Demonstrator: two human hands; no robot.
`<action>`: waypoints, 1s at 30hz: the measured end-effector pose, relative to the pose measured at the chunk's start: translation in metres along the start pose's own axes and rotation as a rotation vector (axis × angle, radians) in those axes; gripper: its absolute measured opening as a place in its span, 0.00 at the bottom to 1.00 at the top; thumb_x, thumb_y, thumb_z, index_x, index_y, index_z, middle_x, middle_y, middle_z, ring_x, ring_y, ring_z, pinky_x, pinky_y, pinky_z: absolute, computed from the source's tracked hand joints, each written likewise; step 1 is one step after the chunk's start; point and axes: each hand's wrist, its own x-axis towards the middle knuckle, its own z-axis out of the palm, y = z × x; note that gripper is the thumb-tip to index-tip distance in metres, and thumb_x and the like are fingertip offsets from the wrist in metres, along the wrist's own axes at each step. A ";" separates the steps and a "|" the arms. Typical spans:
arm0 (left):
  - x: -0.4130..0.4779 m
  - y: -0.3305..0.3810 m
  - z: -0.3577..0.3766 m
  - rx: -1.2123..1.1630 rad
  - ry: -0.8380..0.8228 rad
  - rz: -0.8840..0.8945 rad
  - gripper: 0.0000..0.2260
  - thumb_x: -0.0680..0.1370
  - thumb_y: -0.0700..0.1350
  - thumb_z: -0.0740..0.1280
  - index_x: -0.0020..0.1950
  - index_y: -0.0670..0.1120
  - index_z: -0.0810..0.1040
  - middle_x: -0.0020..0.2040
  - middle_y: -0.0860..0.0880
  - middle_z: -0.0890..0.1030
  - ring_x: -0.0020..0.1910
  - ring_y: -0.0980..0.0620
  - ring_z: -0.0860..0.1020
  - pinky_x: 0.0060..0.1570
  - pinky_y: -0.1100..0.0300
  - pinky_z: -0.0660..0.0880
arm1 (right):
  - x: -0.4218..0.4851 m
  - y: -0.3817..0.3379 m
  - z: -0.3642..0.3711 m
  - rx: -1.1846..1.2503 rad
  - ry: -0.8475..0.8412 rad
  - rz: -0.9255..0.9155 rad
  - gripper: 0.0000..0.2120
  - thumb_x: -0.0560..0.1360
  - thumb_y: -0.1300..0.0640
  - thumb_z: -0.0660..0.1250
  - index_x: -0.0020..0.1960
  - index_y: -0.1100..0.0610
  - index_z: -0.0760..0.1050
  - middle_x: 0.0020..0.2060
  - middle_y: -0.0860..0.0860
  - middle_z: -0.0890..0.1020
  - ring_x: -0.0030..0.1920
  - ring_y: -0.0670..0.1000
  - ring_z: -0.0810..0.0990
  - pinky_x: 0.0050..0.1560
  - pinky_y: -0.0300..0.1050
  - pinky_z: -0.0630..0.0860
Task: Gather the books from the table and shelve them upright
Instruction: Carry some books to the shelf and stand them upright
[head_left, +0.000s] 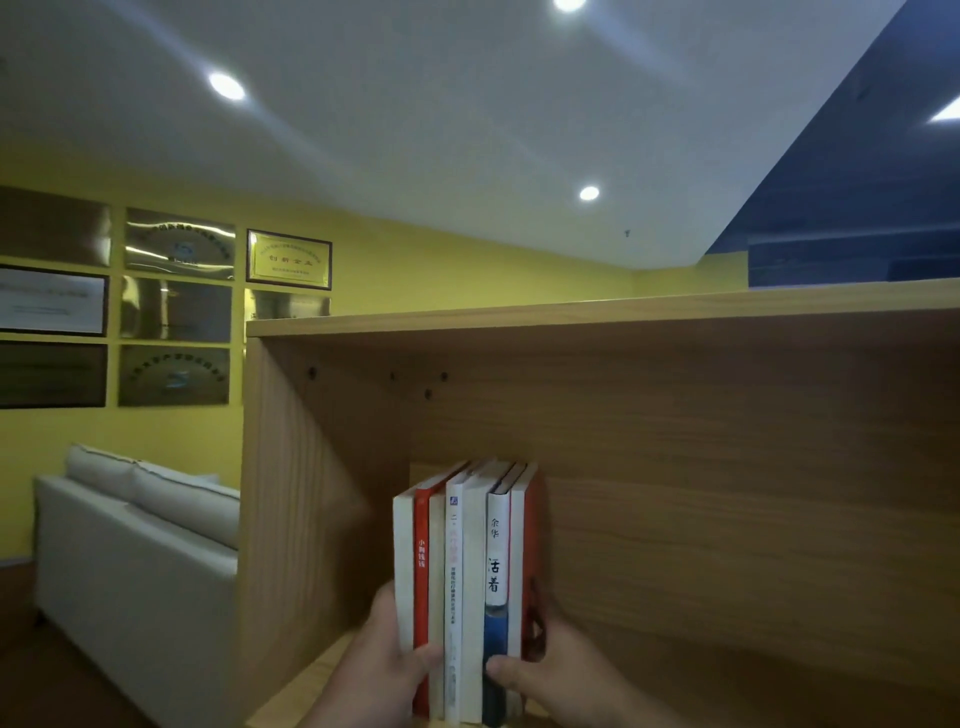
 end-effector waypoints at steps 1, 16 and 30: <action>0.004 -0.004 -0.002 0.010 0.026 0.000 0.32 0.76 0.45 0.72 0.74 0.57 0.59 0.58 0.60 0.75 0.62 0.54 0.75 0.67 0.46 0.75 | 0.005 0.000 0.007 -0.015 0.021 0.000 0.41 0.73 0.55 0.76 0.73 0.32 0.54 0.58 0.35 0.79 0.58 0.37 0.79 0.63 0.35 0.76; 0.021 -0.030 -0.014 0.088 0.387 0.029 0.43 0.77 0.45 0.70 0.80 0.58 0.43 0.75 0.53 0.64 0.73 0.52 0.67 0.72 0.44 0.69 | 0.051 -0.003 0.054 -0.254 0.150 0.000 0.41 0.80 0.46 0.65 0.81 0.39 0.40 0.73 0.44 0.72 0.70 0.45 0.73 0.70 0.43 0.69; 0.012 -0.052 -0.090 -0.001 0.666 0.190 0.09 0.82 0.51 0.58 0.47 0.48 0.68 0.38 0.43 0.78 0.36 0.42 0.79 0.36 0.41 0.79 | 0.061 -0.011 0.067 -0.353 0.116 0.054 0.53 0.71 0.42 0.75 0.81 0.40 0.41 0.71 0.40 0.74 0.68 0.42 0.75 0.69 0.45 0.73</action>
